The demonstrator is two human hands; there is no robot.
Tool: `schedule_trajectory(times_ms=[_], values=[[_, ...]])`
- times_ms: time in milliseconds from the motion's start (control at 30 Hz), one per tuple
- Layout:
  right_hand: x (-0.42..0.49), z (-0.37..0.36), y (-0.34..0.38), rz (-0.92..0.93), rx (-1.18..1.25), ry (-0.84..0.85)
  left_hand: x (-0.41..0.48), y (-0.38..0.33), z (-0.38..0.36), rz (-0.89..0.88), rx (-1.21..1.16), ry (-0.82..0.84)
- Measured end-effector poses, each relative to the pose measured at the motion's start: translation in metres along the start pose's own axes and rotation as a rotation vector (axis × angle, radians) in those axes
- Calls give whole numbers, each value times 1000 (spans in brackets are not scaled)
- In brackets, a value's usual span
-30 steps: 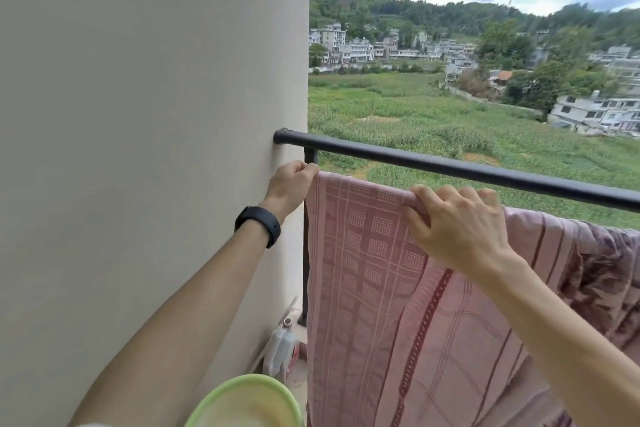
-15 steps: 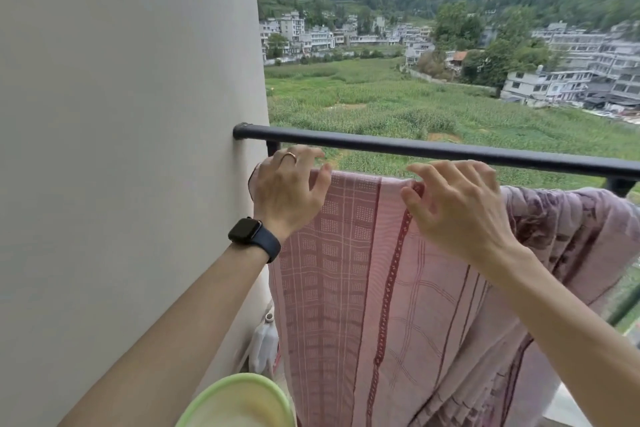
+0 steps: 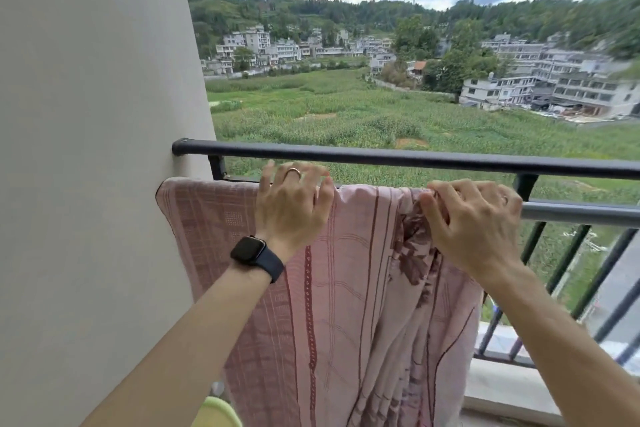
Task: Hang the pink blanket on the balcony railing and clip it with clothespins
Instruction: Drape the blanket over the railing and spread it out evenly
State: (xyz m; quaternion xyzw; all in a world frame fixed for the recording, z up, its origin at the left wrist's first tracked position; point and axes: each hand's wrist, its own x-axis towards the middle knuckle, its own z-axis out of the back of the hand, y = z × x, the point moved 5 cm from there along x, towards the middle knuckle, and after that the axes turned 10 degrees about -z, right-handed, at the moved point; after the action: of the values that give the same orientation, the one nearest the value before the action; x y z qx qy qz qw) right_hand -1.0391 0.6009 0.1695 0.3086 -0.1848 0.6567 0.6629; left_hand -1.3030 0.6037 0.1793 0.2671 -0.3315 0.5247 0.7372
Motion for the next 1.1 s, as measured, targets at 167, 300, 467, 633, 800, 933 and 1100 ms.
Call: schedule_trajectory(times_ms=[167, 300, 467, 633, 800, 933, 1100], values=[[9, -8, 23, 208, -1, -109, -2, -12, -22, 81, 78, 24], [10, -3, 13, 252, 81, -252, -11, 12, -19, 96, 111, -88], [17, 14, 12, 239, 322, -213, -19, 29, -9, 117, 120, -98], [28, 25, -11, 150, 350, -205, -16, 38, -4, 152, 118, -60], [40, 49, -123, -4, 172, -285, -11, 33, -1, 180, 152, -61], [15, 45, -159, -70, 195, -165, -11, 27, -4, 216, 158, -13], [3, 56, -157, -394, 369, -236, 1, -2, 6, 284, 141, -27]])
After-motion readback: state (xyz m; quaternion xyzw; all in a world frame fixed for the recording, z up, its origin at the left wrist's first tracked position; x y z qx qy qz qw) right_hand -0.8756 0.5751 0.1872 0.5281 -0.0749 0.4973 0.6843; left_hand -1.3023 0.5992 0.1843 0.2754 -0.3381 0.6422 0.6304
